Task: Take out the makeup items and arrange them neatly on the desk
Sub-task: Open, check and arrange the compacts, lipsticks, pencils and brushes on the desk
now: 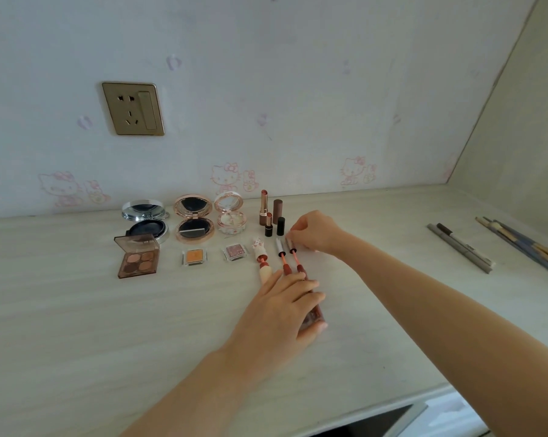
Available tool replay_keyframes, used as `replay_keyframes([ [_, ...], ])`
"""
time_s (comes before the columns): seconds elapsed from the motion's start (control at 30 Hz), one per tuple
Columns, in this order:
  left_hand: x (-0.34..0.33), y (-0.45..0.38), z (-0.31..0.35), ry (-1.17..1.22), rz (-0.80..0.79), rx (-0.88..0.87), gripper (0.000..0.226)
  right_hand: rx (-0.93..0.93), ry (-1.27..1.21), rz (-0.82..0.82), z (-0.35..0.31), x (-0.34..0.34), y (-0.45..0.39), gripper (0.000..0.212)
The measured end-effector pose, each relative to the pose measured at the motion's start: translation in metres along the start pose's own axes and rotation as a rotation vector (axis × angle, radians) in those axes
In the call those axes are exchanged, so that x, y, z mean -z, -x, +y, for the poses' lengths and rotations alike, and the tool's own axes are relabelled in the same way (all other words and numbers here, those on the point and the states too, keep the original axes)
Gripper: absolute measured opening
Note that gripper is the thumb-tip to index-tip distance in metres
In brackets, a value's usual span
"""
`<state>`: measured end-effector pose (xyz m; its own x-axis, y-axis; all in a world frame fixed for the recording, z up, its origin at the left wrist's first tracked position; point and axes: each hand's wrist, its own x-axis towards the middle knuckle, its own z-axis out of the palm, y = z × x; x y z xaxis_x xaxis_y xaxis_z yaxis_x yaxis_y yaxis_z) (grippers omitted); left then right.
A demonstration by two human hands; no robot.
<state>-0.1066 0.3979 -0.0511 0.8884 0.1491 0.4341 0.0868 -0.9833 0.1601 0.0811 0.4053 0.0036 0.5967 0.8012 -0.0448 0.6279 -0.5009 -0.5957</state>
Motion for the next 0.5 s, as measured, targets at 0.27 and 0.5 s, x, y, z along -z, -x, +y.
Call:
replay_keyframes([
  [0.27, 0.002, 0.000, 0.000, -0.018, -0.014, -0.002, 0.047, 0.097, 0.203, 0.070, 0.022, 0.021, 0.029, 0.034],
  [0.5, 0.009, -0.014, 0.008, 0.010, 0.018, -0.026, 0.044, 0.155, 0.342, 0.118, 0.074, 0.042, 0.086, 0.036],
])
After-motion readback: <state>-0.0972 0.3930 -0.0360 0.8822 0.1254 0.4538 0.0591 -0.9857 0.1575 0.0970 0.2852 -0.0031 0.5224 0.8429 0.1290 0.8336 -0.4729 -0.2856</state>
